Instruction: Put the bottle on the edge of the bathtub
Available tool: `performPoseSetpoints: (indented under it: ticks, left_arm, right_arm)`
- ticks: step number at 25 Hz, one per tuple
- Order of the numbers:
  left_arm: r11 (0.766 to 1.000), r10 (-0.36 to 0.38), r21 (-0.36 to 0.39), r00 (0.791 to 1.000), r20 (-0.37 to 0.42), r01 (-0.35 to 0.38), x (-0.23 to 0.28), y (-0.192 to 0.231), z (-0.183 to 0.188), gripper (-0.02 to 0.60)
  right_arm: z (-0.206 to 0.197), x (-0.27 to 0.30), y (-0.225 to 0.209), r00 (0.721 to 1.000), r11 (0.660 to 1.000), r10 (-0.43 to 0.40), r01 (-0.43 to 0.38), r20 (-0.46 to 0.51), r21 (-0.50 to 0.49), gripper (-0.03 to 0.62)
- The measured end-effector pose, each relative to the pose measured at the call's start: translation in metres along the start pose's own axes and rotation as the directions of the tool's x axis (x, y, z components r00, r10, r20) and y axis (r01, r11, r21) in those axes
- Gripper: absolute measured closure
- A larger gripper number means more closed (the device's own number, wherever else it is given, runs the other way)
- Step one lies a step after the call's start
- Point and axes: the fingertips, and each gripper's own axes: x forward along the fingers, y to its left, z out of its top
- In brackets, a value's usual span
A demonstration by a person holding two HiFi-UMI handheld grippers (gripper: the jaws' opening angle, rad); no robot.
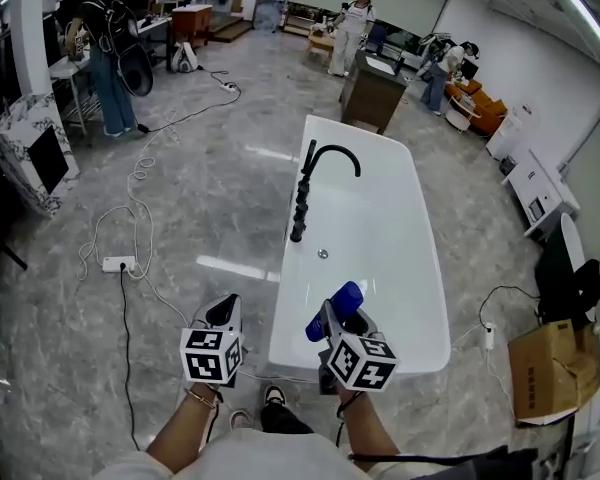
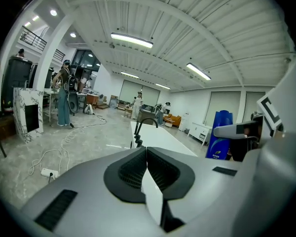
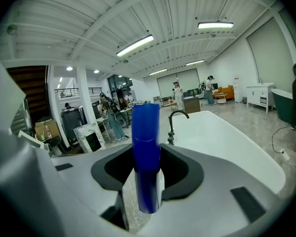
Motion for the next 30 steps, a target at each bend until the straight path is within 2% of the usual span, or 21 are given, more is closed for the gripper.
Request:
performPoseSetpoints:
  ticks: [4,9,17,30]
  left_arm:
    - [1.0,0.001,0.018,1.0,-0.024,-0.001,0.009,-0.006,-0.002,0.565]
    - [0.999,0.023,0.04,0.997,-0.071,-0.02,0.02,-0.009,-0.016,0.565]
    - [0.996,0.091,0.035,0.987,-0.132,-0.087,0.041,0.005,-0.04,0.565]
    - [0.994,0.113,0.02,0.972,-0.206,-0.111,0.087,0.02,-0.093,0.565]
  right_arm:
    - [-0.003,0.008,-0.003,1.0,0.998,0.025,-0.025,-0.008,0.061,0.422]
    - [-0.014,0.023,-0.012,0.999,0.996,0.039,-0.037,-0.033,0.084,0.422]
    - [-0.051,0.058,-0.025,0.99,0.993,0.087,-0.077,-0.114,0.089,0.422]
    - [-0.101,0.11,-0.041,0.966,0.987,0.141,-0.122,-0.216,0.1,0.422]
